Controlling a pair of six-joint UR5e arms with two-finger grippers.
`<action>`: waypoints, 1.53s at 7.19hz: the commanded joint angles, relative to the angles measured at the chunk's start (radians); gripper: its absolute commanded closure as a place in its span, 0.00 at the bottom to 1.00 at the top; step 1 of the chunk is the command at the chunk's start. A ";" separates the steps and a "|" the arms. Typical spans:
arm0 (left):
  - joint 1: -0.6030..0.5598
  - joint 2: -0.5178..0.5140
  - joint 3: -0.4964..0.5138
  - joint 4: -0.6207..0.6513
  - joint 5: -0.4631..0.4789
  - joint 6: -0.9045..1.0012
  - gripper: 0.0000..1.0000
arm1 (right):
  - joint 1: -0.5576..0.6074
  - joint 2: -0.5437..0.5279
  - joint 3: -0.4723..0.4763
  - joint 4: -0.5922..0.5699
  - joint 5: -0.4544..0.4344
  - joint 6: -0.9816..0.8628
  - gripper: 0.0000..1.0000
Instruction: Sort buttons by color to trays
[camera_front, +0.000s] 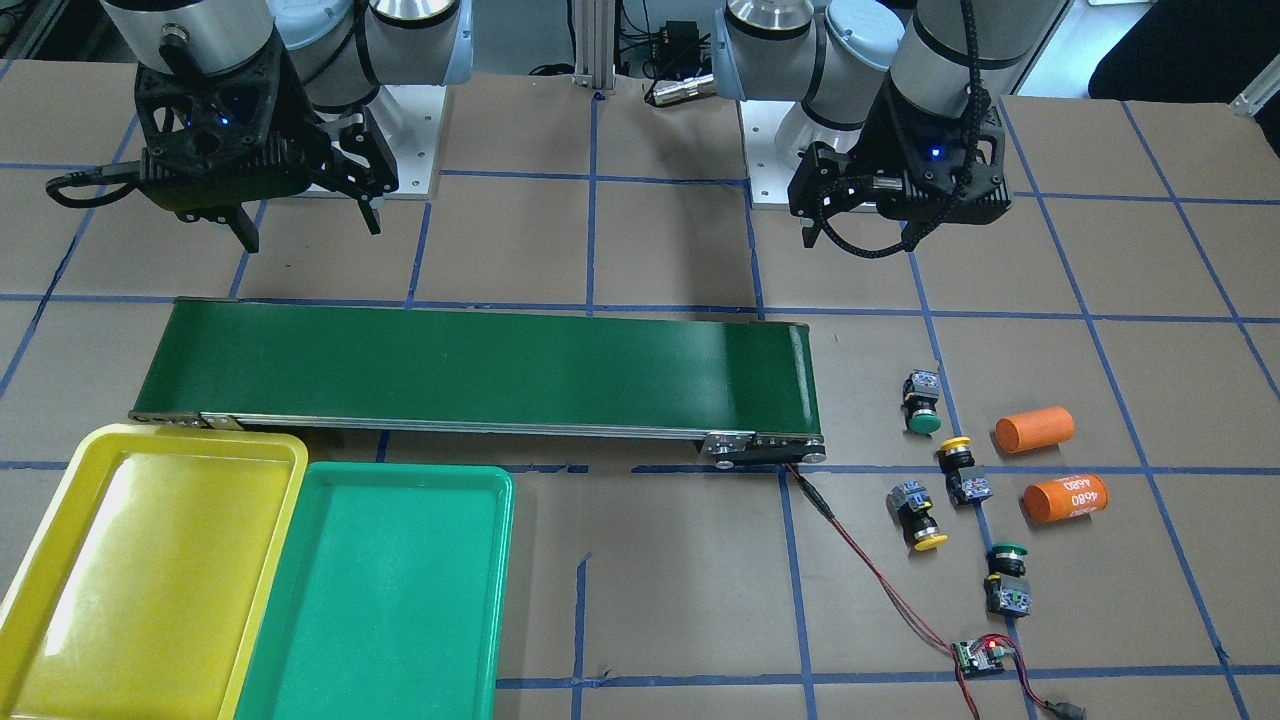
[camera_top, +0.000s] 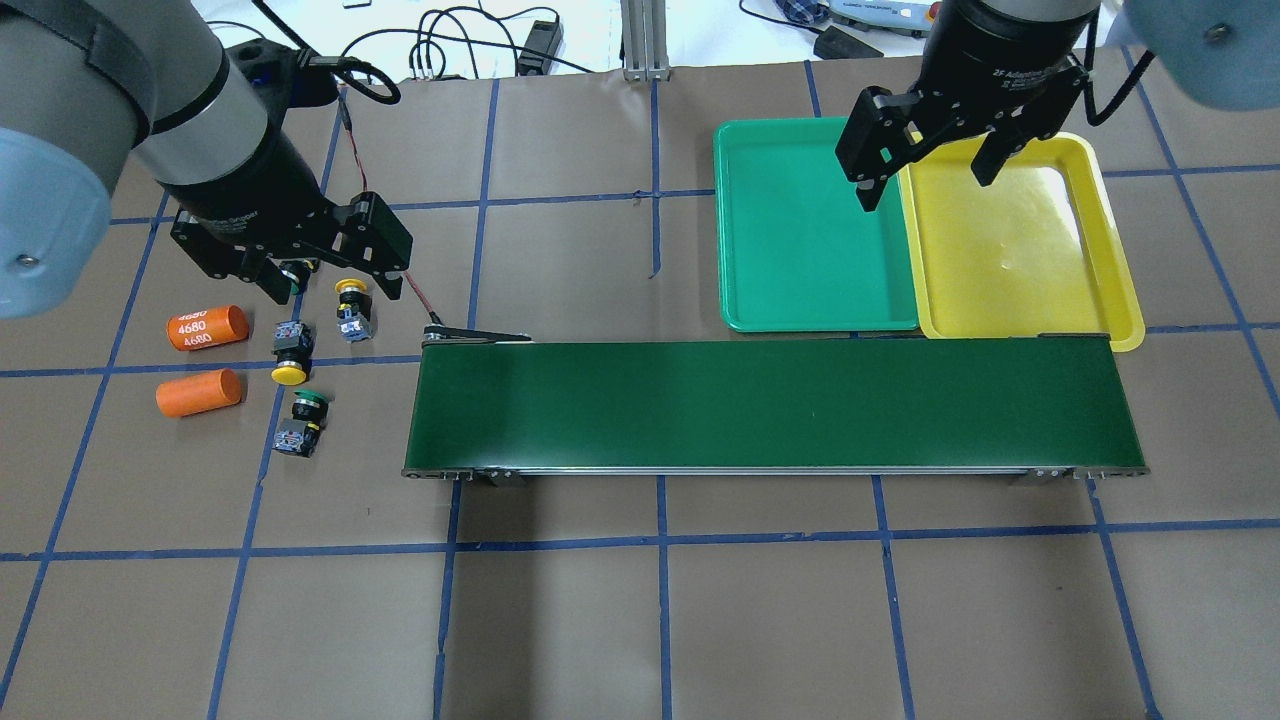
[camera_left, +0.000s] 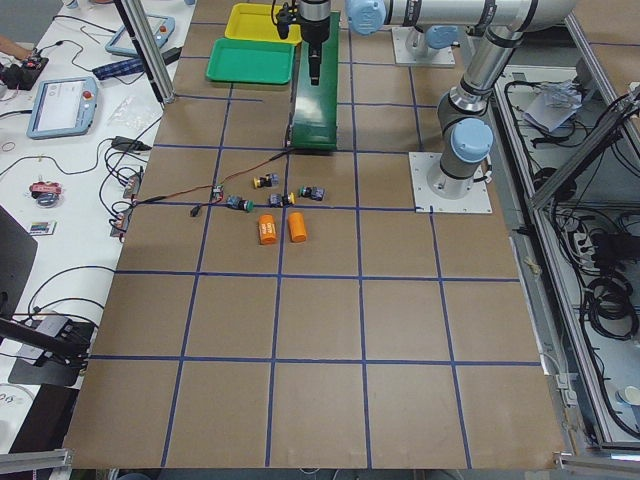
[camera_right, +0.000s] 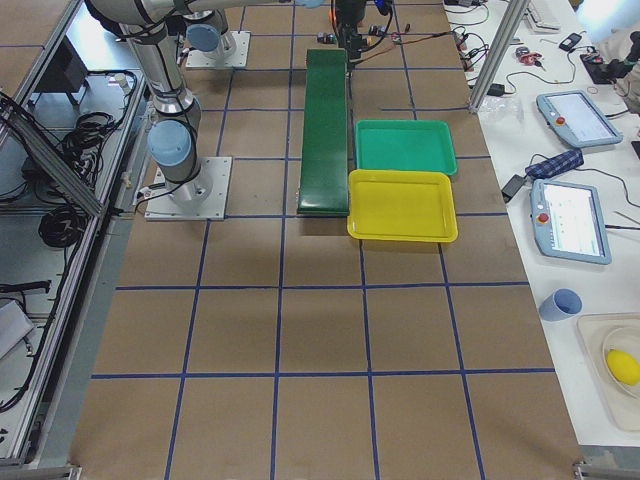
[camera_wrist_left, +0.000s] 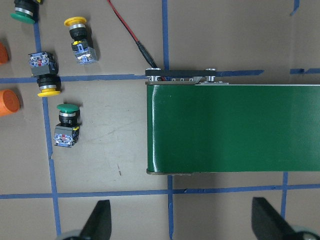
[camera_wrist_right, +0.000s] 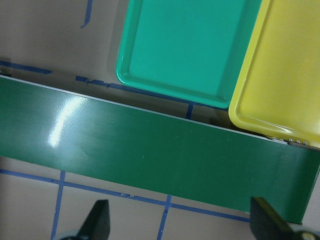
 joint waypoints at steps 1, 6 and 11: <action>0.000 0.000 -0.001 0.003 0.000 0.001 0.00 | 0.000 0.000 0.000 -0.001 0.000 0.000 0.00; 0.000 -0.001 -0.002 0.009 -0.001 0.001 0.00 | -0.001 0.000 0.000 0.001 0.000 0.000 0.00; 0.000 0.011 0.002 0.020 -0.010 0.002 0.00 | 0.000 0.000 0.000 0.001 0.000 0.000 0.00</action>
